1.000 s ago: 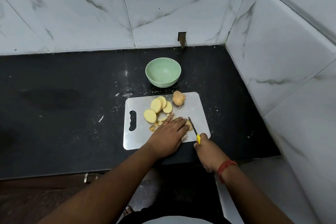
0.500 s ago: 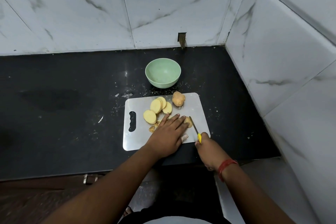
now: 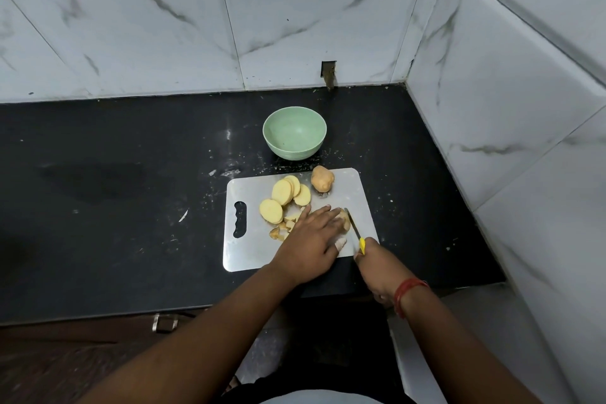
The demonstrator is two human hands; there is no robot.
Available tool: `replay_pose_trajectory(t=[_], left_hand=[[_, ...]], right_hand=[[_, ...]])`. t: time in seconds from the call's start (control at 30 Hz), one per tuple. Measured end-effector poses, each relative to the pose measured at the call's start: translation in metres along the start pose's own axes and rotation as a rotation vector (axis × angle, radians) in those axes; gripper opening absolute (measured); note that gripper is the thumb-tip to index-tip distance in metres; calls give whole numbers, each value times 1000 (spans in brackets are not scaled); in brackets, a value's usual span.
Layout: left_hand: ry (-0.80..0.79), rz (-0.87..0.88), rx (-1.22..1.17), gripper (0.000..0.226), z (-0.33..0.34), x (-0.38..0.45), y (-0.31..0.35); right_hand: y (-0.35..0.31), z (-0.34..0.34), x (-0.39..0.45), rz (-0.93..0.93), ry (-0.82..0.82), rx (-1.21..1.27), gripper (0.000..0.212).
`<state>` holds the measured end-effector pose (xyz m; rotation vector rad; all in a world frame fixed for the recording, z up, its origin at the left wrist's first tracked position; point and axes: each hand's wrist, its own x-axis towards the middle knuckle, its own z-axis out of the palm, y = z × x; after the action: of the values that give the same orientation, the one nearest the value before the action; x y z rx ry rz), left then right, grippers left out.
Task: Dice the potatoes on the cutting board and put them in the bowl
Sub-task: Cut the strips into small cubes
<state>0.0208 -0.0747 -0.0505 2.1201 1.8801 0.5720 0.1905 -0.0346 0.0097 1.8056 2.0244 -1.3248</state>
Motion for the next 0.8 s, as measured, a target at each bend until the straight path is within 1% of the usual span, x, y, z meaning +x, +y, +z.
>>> replay_pose_trajectory(t=[0.13, 0.3, 0.4, 0.53, 0.63, 0.8], left_hand=[[-64, 33, 17, 68, 2, 5, 3], [-123, 31, 69, 61, 2, 5, 5], [-121, 68, 156, 61, 2, 0, 2], [-83, 159, 300, 60, 1, -3, -6], [-56, 184, 309, 60, 0, -2, -7], [-85, 245, 304, 58, 2, 4, 1]], right_hand=[[1, -2, -1, -5, 8, 13, 14], [1, -1, 0, -3, 20, 19, 14], [2, 0, 1, 7, 23, 28, 14], [0, 1, 1, 16, 21, 8, 14], [-2, 1, 0, -4, 43, -33, 14], [0, -4, 1, -3, 101, -41, 20]])
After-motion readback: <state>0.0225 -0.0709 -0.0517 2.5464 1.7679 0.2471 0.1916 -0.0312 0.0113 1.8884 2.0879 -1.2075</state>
